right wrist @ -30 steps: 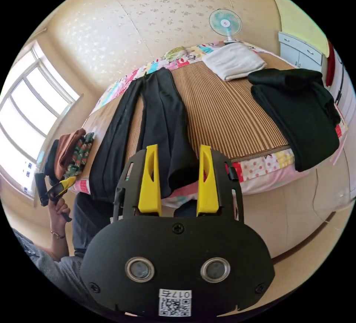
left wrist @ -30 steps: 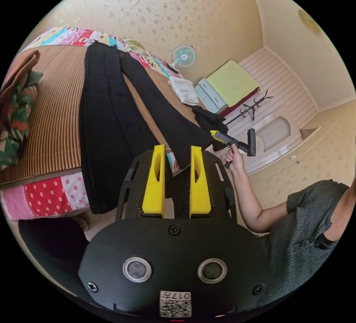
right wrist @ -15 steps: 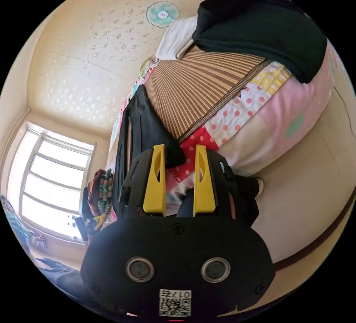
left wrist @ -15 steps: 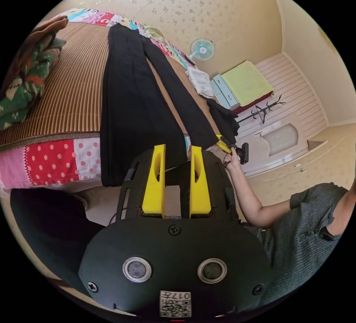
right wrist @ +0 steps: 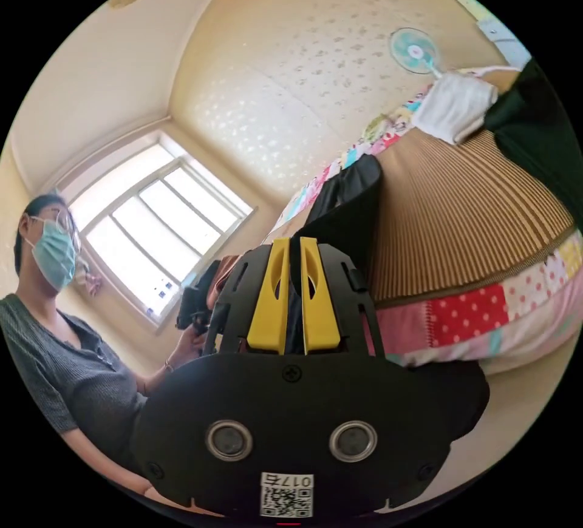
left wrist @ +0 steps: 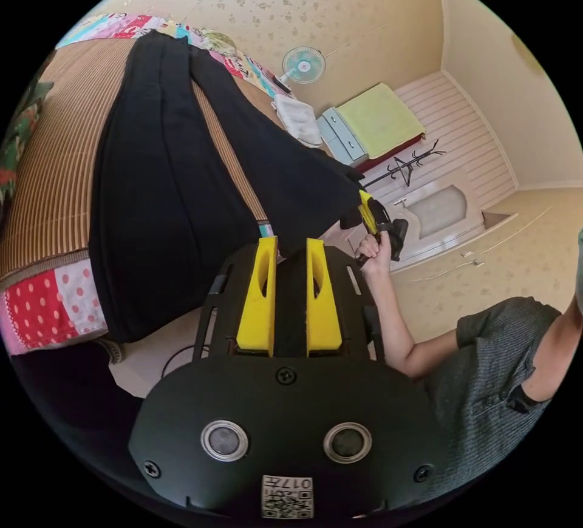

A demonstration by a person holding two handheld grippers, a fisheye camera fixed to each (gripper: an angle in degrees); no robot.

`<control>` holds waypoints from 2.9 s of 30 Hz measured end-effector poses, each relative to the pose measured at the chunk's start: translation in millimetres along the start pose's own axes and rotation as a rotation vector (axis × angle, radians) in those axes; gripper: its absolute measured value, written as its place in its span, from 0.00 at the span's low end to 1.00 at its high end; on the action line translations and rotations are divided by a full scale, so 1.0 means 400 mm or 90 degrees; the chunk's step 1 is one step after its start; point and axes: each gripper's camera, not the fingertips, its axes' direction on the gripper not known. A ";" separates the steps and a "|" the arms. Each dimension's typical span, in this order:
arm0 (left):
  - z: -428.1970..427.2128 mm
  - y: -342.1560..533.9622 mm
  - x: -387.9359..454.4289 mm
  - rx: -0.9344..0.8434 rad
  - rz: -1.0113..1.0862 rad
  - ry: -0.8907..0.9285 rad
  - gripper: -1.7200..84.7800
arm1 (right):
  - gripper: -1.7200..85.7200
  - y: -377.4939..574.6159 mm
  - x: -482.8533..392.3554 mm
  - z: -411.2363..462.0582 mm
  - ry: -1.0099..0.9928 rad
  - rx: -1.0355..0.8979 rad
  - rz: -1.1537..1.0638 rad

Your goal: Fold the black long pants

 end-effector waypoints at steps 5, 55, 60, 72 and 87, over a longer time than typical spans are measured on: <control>0.027 -0.131 -0.070 0.017 -0.080 0.199 0.17 | 0.05 -0.011 -0.130 0.148 -0.061 -0.145 -0.146; 0.034 -0.202 -0.357 -0.069 -0.083 0.048 0.02 | 0.07 -1.058 0.564 1.457 0.629 -0.327 -0.091; -0.062 -0.184 -0.310 -0.028 -0.006 0.190 0.01 | 0.06 -0.950 0.236 1.653 0.726 -0.207 -0.405; -0.325 0.063 -0.335 0.033 -0.117 0.011 0.01 | 0.05 -0.813 0.180 1.975 0.419 -0.287 -0.235; -0.345 0.157 -0.311 0.001 -0.158 -0.064 0.02 | 0.08 -0.865 0.294 1.977 0.302 -0.460 -0.154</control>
